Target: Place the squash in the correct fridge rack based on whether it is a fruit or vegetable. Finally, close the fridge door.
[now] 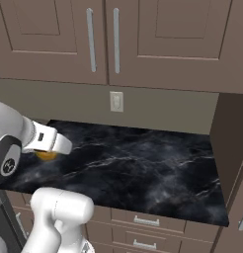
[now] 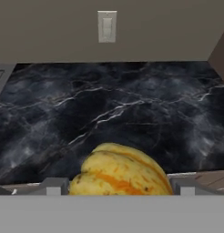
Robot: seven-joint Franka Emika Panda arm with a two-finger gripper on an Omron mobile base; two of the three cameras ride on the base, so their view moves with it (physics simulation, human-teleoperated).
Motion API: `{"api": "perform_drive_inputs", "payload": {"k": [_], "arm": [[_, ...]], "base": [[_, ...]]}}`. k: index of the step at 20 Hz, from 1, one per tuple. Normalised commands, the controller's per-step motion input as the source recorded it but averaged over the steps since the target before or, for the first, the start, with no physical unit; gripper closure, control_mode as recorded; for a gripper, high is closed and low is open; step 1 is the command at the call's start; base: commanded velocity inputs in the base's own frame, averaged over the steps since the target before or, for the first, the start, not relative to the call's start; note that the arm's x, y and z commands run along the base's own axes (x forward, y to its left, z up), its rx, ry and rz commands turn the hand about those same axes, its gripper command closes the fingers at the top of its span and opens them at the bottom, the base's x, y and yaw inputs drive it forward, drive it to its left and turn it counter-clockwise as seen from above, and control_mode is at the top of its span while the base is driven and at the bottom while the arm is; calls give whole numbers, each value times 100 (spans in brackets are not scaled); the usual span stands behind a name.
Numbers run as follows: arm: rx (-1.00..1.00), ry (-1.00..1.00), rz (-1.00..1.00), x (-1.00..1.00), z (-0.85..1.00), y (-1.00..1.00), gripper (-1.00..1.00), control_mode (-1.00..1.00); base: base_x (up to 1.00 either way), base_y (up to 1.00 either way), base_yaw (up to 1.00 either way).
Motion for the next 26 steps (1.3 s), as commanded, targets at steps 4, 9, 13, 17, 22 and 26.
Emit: {"api": "perform_drive_inputs", "payload": {"k": [4, 9, 13, 17, 22, 26], "arm": [[0, 0, 0, 14, 0, 0, 100, -100], [0, 0, 0, 10, 0, -4, 100, -100], [0, 0, 0, 6, 0, -2, 100, -100], [0, 0, 0, 17, 0, 0, 100, -100], [0, 0, 0, 6, 0, 0, 100, 100], [0, 0, 0, 0, 0, 0, 100, 100]], "base": [[0, 0, 0], [0, 0, 0], [0, 0, 0], [0, 0, 0], [2, 0, 0], [-7, 0, 0]]}}
